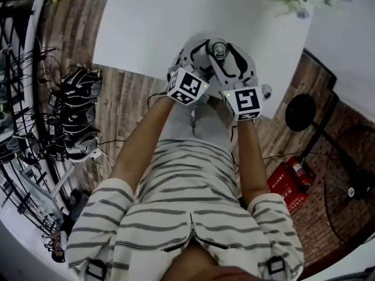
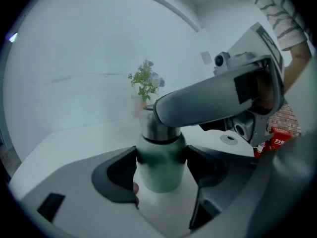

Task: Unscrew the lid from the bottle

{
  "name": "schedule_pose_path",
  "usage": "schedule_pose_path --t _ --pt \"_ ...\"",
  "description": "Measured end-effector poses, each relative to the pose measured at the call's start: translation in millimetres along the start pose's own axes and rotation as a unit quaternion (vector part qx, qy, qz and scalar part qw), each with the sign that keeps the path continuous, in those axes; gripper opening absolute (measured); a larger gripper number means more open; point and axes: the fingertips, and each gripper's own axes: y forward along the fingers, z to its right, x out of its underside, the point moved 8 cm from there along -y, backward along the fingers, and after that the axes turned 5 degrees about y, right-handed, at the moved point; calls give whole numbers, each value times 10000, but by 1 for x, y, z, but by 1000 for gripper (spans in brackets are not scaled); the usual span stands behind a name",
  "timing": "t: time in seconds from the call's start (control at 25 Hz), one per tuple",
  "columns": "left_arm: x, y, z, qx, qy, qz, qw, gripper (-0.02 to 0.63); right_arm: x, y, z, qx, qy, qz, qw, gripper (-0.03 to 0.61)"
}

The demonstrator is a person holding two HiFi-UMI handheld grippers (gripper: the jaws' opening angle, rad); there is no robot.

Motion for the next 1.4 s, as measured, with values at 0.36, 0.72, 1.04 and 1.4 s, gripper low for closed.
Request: schedule_pose_path --t 0.36,0.72,1.04,1.4 --pt "-1 2 -1 38 9 -20 10000 316 -2 1 14 -855 -416 -86 9954 236" --pt "0 -1 -1 63 22 -31 10000 316 -11 8 29 -2308 -1182 -434 9648 239" --pt "-1 0 -1 77 33 -28 10000 316 -23 18 40 -3444 -1948 -1158 9111 239" --pt "0 1 -2 128 41 -68 9999 316 -25 22 42 -3547 -1899 -1317 9060 245"
